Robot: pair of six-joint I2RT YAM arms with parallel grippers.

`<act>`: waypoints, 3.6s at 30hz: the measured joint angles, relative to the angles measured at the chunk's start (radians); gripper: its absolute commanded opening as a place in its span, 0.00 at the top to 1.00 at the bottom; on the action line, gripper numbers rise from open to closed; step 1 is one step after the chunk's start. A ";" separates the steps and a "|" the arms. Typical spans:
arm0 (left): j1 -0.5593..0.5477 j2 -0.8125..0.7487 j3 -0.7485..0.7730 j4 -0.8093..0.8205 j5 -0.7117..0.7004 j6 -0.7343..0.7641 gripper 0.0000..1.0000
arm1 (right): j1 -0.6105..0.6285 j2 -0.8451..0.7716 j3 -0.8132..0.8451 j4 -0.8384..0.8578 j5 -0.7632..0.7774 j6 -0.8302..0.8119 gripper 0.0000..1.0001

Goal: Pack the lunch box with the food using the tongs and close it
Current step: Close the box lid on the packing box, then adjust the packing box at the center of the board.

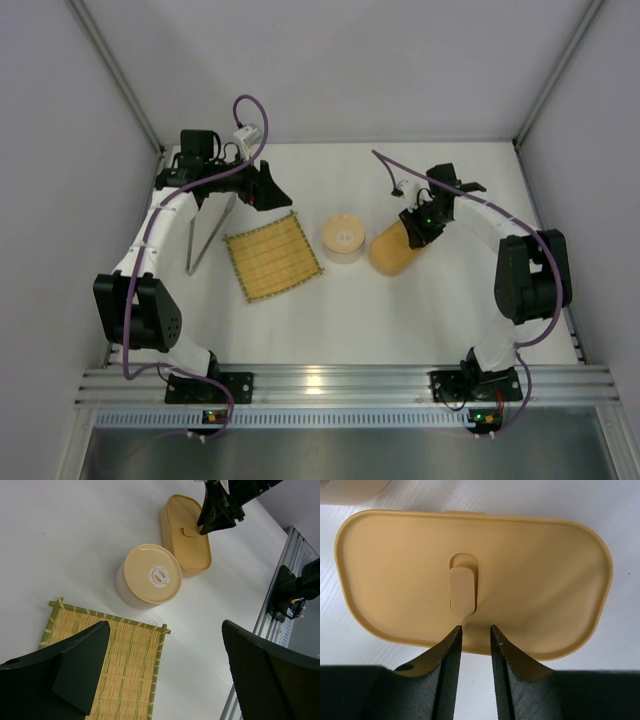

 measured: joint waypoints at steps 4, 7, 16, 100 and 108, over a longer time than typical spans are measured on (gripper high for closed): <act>0.000 0.000 -0.003 0.000 0.000 0.000 0.02 | 0.000 0.000 0.012 -0.024 -0.006 0.011 0.66; 0.000 0.000 -0.006 0.000 0.000 0.000 0.02 | -0.001 -0.002 0.024 -0.058 -0.013 0.038 0.62; 0.000 0.000 -0.009 0.000 0.000 0.000 0.02 | -0.097 -0.156 0.057 -0.057 -0.057 0.230 0.61; -0.115 0.222 -0.080 0.010 -0.192 0.036 0.07 | -0.059 0.449 0.544 -0.032 -0.272 0.185 0.71; -0.187 0.290 -0.026 0.016 -0.241 0.035 0.09 | 0.009 0.449 0.540 -0.056 -0.299 0.135 0.70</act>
